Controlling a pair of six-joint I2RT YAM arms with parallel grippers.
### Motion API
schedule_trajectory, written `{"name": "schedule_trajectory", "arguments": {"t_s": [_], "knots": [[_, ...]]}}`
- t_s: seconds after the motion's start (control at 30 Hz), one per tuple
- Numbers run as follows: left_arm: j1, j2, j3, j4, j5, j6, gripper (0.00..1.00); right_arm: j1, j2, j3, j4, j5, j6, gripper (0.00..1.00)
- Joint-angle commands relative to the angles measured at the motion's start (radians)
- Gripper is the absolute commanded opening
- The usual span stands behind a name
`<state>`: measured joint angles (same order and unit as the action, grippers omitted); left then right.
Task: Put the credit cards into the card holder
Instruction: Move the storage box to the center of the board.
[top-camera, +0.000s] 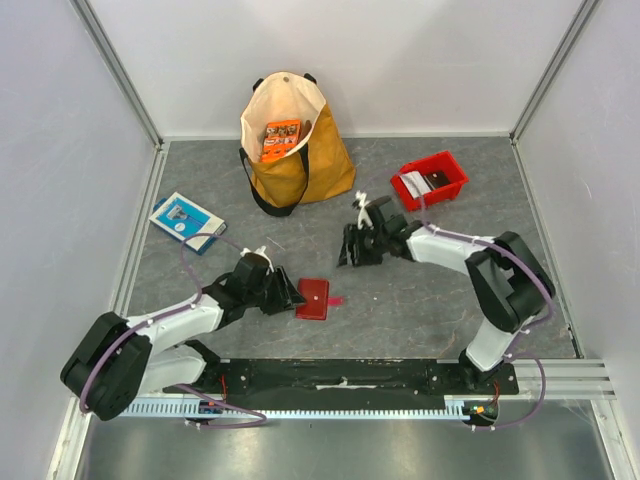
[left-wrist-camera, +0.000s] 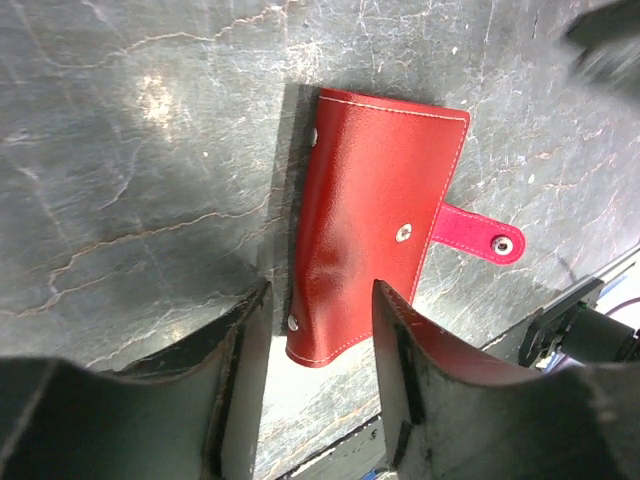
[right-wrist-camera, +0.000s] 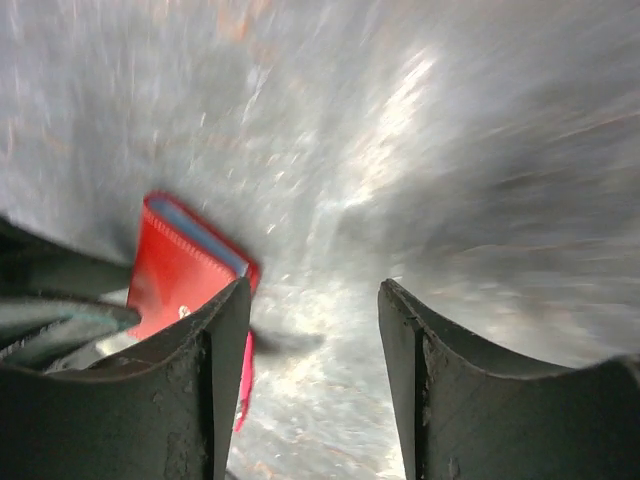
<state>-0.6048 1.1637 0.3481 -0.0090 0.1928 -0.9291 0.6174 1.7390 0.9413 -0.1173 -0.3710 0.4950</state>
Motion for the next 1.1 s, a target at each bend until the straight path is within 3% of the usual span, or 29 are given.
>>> {"name": "schedule_trajectory", "arguments": {"t_s": [0.0, 0.13, 0.27, 0.33, 0.47, 0.7, 1.07], "knots": [[-0.004, -0.065, 0.044, -0.094, -0.064, 0.051, 0.54, -0.123, -0.104, 0.158, -0.129, 0.203, -0.136, 0.63], [-0.004, -0.111, 0.092, -0.157, -0.099, 0.102, 0.67, -0.269, -0.075, 0.298, -0.211, 0.352, -0.15, 0.76], [-0.004, -0.139, 0.104, -0.178, -0.112, 0.113, 0.68, -0.401, 0.0, 0.427, -0.298, 0.474, -0.026, 0.8], [-0.003, -0.151, 0.101, -0.18, -0.113, 0.11, 0.68, -0.459, 0.04, 0.458, -0.301, 0.463, 0.063, 0.81], [-0.003, -0.157, 0.101, -0.183, -0.115, 0.111, 0.68, -0.489, 0.1, 0.514, -0.303, 0.522, 0.14, 0.83], [-0.004, -0.171, 0.095, -0.2, -0.124, 0.115, 0.68, -0.525, 0.113, 0.536, -0.298, 0.647, 0.272, 0.81], [-0.006, -0.168, 0.091, -0.2, -0.121, 0.108, 0.68, -0.574, 0.154, 0.519, -0.283, 0.661, 0.37, 0.69]]}}
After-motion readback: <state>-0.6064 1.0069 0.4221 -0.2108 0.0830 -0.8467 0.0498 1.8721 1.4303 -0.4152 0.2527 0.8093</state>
